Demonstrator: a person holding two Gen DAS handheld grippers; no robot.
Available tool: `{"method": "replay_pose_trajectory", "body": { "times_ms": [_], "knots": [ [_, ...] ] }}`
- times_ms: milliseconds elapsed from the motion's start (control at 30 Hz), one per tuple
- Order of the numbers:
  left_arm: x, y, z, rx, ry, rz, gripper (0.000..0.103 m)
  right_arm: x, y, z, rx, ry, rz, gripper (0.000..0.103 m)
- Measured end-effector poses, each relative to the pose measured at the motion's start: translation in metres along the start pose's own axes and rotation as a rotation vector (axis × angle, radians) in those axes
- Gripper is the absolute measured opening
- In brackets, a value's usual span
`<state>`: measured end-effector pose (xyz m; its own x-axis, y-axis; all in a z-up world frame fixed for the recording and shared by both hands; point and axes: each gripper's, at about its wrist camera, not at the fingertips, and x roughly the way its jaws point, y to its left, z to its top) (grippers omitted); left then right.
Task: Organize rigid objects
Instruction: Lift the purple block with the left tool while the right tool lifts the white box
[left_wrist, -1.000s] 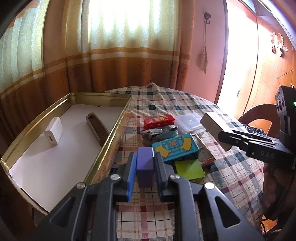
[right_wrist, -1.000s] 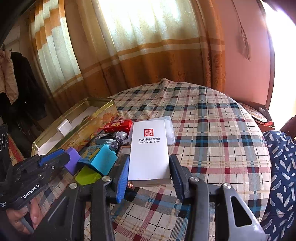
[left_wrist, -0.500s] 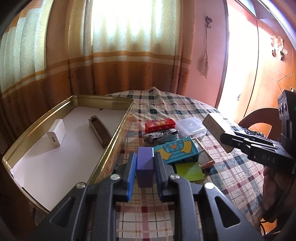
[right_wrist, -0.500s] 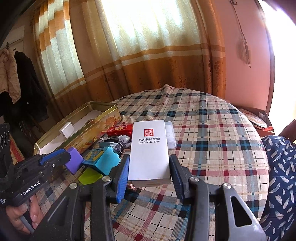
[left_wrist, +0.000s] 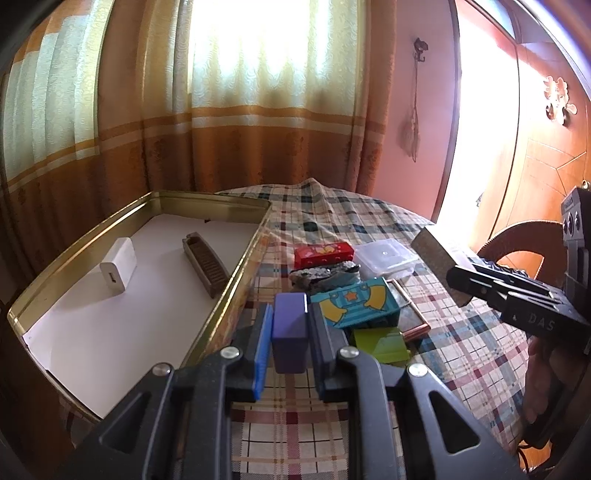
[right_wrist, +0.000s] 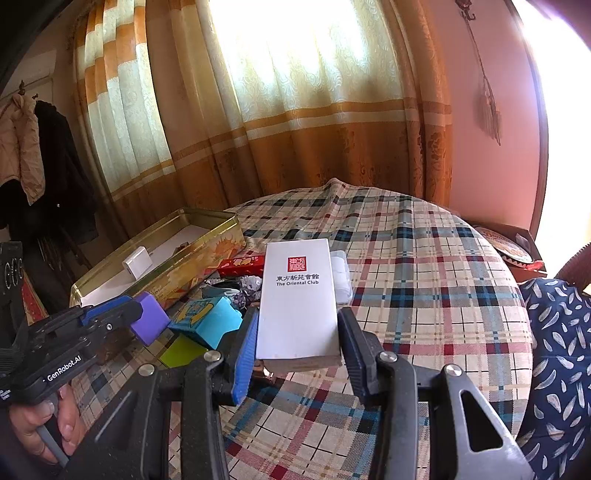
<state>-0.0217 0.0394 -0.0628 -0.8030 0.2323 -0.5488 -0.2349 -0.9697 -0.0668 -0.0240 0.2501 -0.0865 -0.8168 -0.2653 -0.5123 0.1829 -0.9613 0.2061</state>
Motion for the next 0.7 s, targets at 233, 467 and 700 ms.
{"method": "replay_pose_trajectory", "body": {
  "times_ms": [233, 467, 700],
  "knots": [
    [-0.005, 0.002, 0.000, -0.012, -0.027, 0.016, 0.018, -0.004, 0.006, -0.001, -0.033, -0.025, -0.011, 0.045],
    [-0.009, 0.002, -0.001, -0.014, -0.056, 0.032, 0.018, -0.007, 0.008, -0.001, -0.044, -0.039, -0.012, 0.045],
    [-0.012, 0.001, -0.001, -0.015, -0.074, 0.048, 0.018, -0.010, 0.008, -0.002, -0.046, -0.055, -0.014, 0.045]
  ]
}}
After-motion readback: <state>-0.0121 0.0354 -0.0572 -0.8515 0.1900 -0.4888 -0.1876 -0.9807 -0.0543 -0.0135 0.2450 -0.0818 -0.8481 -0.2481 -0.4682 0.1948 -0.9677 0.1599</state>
